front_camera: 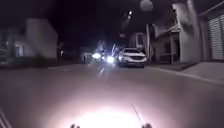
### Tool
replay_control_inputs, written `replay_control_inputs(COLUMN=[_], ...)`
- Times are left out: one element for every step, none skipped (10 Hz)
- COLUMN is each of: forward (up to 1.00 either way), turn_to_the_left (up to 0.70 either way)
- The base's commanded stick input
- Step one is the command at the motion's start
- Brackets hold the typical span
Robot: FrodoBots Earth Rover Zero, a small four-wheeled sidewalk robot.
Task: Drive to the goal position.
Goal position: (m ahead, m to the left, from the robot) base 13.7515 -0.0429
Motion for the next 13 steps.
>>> replay_control_inputs(forward=[0.7, 0.7, 0.7, 0.7, 0.7, 0.7, 0.7, 0.7, 0.7, 0.7, 0.7, 0.7, 0.7], turn_to_the_left=[0.0, 0.0, 0.0, 0.0, 0.0, 0.0, 0.0, 0.0, 0.0, 0.0, 0.0, 0.0, 0.0])
